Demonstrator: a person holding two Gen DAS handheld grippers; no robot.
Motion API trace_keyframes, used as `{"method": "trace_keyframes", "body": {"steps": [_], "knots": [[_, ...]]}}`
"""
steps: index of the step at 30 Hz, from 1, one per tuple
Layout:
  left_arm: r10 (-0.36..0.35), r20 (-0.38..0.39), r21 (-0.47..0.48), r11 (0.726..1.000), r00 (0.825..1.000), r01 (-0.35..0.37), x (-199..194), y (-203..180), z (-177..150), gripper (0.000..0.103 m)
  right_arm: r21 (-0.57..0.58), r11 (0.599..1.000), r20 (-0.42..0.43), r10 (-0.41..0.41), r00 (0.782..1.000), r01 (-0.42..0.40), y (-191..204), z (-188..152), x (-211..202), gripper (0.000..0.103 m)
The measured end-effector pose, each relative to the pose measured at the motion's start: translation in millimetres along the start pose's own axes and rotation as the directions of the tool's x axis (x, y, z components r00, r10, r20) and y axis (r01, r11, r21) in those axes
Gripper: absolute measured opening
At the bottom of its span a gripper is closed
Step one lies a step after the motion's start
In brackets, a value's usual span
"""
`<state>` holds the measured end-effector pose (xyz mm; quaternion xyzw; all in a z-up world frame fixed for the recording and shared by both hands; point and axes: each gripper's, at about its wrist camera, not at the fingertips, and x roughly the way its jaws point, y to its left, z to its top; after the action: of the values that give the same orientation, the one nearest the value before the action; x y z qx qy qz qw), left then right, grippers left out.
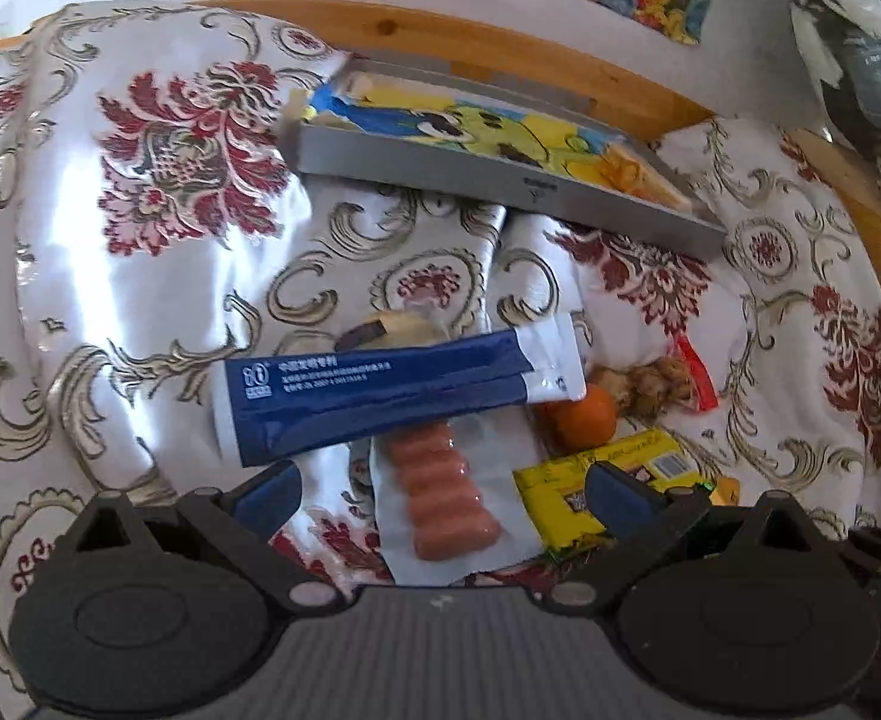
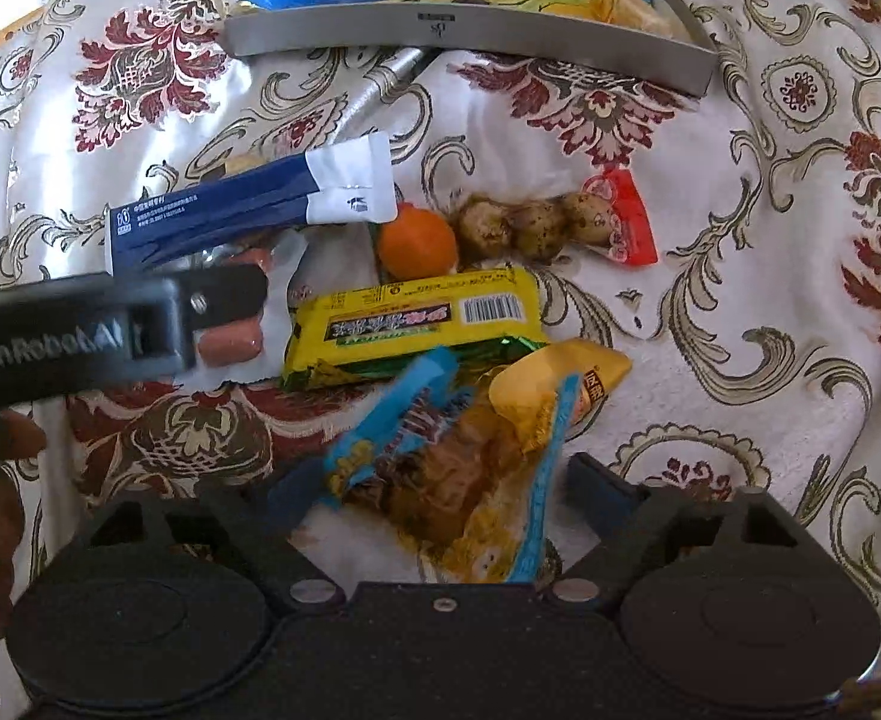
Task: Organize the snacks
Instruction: 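Withdraw both tools from the tray back toward the snack pile, then grasp the sausage pack with the left tool while the right tool grasps the blue snack bag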
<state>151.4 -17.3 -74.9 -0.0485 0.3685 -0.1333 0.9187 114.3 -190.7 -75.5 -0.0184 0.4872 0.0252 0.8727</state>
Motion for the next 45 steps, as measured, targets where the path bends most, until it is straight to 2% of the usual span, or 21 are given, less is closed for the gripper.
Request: {"method": "trace_keyframes", "body": {"steps": [3,9,17,18,21,24,26,37,45], "knots": [[-0.007,-0.021,-0.019,1.0,1.0,0.006,8.3,2.7,-1.1,0.102,-0.003,1.0,0.016,-0.009,1.0,0.009,-0.6,-0.5,-2.8,0.068],[-0.028,-0.06,-0.108,0.994,0.998,0.022,26.3,14.1,-1.5,0.089,0.0,1.0,0.032,-0.009,0.999,0.009,-2.0,-1.1,-5.3,0.059],[-0.019,-0.079,-0.097,0.995,0.997,0.011,38.5,10.3,-1.9,0.086,0.01,1.0,0.041,-0.001,0.999,0.001,-2.0,-0.5,-6.6,0.054],[-0.019,-0.077,-0.102,0.995,0.997,0.011,40.0,10.8,-1.8,0.084,0.009,1.0,0.044,-0.003,0.999,0.003,-2.1,-0.4,-7.0,0.047],[-0.003,-0.082,-0.107,0.994,0.997,-0.005,41.4,11.9,-0.7,0.077,0.013,1.0,0.055,-0.007,0.998,0.007,-3.0,-0.3,-8.0,0.047],[0.024,-0.103,-0.056,0.998,0.994,-0.03,41.6,7.2,-0.4,0.065,0.004,1.0,0.059,-0.011,0.998,0.01,-1.1,-1.2,-7.2,0.047],[0.032,-0.109,-0.037,0.999,0.994,-0.036,40.8,4.6,-0.1,0.064,0.002,1.0,0.058,-0.007,0.998,0.007,-0.6,-1.4,-6.9,0.047],[0.002,-0.139,-0.102,0.995,0.99,-0.017,24.7,8.0,-4.3,0.06,0.067,0.996,0.035,0.05,0.998,-0.052,-8.7,0.8,-5.8,0.05],[-0.034,-0.164,-0.177,0.984,0.986,0.004,8.0,12.7,-11.5,0.059,0.144,0.983,0.027,0.109,0.994,-0.112,-21.0,-0.7,-11.4,0.042]]}}
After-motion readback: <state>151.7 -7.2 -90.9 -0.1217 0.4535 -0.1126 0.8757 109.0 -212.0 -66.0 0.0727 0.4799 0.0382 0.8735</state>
